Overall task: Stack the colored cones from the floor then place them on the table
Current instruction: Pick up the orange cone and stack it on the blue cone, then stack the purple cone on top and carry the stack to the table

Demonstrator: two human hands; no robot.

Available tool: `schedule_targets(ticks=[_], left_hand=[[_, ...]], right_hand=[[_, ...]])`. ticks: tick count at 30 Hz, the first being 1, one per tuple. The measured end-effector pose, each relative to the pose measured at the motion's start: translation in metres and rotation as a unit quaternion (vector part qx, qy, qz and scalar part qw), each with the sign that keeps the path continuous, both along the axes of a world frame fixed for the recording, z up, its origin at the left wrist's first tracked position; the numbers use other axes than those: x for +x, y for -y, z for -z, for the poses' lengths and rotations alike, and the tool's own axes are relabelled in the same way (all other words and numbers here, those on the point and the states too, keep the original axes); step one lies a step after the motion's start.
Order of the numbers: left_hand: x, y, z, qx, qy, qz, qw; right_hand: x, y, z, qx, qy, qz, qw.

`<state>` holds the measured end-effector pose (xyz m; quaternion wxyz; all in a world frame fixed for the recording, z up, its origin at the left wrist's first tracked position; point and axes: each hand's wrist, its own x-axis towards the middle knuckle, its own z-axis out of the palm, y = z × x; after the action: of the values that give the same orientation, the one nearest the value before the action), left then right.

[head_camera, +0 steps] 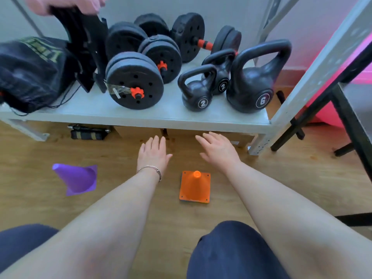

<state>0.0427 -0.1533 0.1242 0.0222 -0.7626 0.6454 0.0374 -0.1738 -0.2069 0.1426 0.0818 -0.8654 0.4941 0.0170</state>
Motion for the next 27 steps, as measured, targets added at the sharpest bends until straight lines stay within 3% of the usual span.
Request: schedule_targets(ticks=[5, 14, 23, 27], left_hand=[[0.021, -0.003, -0.035, -0.028, 0.024, -0.066, 0.997], [0.132, -0.032, -0.045, -0.051, 0.059, -0.096, 0.992], [0.240, -0.092, 0.025, -0.010, 0.027, -0.179, 0.983], [0.272, -0.124, 0.062, -0.004, -0.001, -0.270, 0.963]], right_hand=[[0.029, 0.011, -0.040, -0.040, 0.036, -0.020, 0.998], [0.111, 0.015, -0.042, -0.029, 0.028, 0.001, 0.999], [0.234, -0.005, 0.024, 0.051, -0.004, -0.030, 0.998], [0.282, -0.020, 0.061, 0.081, -0.024, -0.071, 0.994]])
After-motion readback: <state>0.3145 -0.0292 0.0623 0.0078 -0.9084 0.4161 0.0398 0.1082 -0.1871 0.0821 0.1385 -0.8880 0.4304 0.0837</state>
